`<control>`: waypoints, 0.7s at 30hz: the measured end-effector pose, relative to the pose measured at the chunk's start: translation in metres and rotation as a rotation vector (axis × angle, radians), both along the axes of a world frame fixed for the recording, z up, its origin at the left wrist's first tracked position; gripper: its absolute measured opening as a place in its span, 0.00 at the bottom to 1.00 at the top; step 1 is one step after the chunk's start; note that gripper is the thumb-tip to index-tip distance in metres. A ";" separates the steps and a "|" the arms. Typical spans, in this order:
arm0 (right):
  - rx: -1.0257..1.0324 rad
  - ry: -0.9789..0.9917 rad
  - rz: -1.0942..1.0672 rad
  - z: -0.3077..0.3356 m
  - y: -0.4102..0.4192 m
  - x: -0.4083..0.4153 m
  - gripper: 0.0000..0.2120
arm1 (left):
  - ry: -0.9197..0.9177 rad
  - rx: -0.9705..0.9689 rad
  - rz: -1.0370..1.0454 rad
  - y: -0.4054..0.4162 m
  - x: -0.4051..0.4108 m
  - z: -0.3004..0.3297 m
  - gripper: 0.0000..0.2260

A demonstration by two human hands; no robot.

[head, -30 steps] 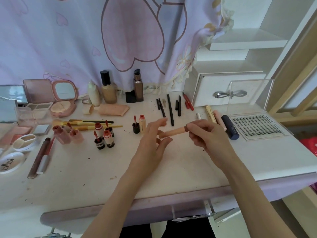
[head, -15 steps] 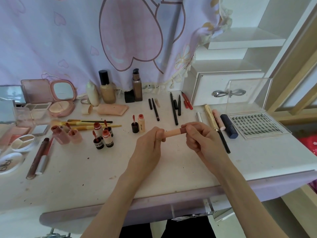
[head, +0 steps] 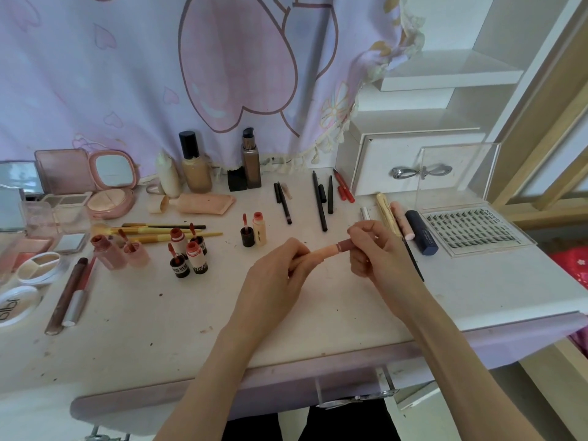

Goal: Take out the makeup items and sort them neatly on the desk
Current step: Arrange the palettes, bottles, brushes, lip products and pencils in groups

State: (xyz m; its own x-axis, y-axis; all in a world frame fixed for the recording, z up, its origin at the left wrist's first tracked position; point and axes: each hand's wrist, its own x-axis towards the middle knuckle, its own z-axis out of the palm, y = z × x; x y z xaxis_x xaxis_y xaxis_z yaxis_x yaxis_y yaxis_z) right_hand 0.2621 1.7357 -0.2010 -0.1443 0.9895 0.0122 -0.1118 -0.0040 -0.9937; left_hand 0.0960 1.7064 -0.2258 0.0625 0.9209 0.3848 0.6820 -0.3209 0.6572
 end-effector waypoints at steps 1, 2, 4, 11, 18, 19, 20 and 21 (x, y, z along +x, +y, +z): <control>-0.001 0.025 0.011 0.001 0.001 0.002 0.06 | -0.002 0.000 0.014 0.001 0.000 0.000 0.07; -0.010 0.033 0.028 0.003 0.000 0.003 0.06 | -0.005 0.001 0.025 0.001 -0.001 0.001 0.07; -0.016 -0.086 0.039 0.006 0.001 0.004 0.04 | 0.002 0.009 0.027 0.001 -0.001 0.001 0.06; -0.045 -0.035 -0.060 0.005 0.009 0.009 0.04 | 0.023 0.019 0.032 0.002 -0.001 0.000 0.05; -0.014 -0.208 0.060 0.012 0.008 0.016 0.09 | 0.046 0.035 -0.016 0.001 -0.002 0.003 0.13; 0.008 -0.206 0.054 0.013 0.008 0.017 0.08 | 0.092 0.036 -0.042 0.000 -0.001 0.002 0.14; 0.026 -0.190 0.046 0.014 0.007 0.017 0.07 | 0.134 0.041 -0.056 0.000 0.000 0.002 0.14; 0.042 -0.162 0.039 0.014 0.006 0.017 0.05 | 0.159 0.046 -0.056 0.000 0.000 0.002 0.14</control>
State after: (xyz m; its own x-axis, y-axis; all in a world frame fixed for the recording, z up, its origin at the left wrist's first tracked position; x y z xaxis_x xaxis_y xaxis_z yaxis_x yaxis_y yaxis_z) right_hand 0.2790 1.7421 -0.1865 -0.1865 0.9821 0.0264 0.0493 0.0362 -0.9981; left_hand 0.0964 1.7062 -0.2241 0.1764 0.8959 0.4077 0.7565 -0.3884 0.5263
